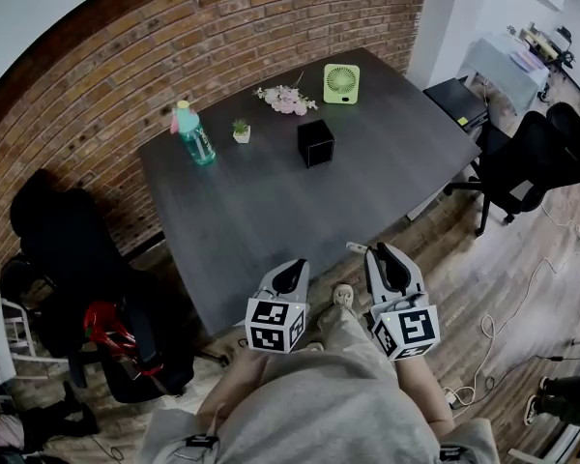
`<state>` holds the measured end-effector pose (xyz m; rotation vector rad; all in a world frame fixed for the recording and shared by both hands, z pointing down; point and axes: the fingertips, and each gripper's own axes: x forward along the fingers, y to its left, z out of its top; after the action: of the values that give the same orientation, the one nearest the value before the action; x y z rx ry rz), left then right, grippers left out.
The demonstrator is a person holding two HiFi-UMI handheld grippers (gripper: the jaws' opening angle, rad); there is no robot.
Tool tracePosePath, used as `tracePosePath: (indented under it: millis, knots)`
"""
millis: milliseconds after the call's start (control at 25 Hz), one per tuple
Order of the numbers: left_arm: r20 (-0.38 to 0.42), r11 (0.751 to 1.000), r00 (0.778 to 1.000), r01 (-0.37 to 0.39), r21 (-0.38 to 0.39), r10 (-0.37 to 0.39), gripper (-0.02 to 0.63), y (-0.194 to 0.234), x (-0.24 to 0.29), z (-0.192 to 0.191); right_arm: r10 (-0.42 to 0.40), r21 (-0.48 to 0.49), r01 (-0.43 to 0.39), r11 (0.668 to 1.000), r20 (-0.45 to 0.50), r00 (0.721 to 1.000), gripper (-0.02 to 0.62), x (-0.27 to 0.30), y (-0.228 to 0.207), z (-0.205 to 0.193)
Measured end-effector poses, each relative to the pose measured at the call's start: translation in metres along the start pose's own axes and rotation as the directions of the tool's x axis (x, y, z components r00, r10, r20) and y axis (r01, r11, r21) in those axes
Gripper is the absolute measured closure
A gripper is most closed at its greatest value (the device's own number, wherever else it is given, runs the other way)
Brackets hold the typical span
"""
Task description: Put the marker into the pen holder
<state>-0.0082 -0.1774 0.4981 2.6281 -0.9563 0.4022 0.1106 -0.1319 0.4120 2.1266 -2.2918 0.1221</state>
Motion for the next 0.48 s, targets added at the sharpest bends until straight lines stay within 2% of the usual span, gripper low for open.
tracePosePath:
  millis: [480]
  knots:
    - [0.013,0.997,0.997,-0.074,-0.012,0.074,0.586,0.031,0.054,0.030,0.074,-0.006,-0.074,0.997,0.025,0.997,0.521,0.073,-0.039,0.010]
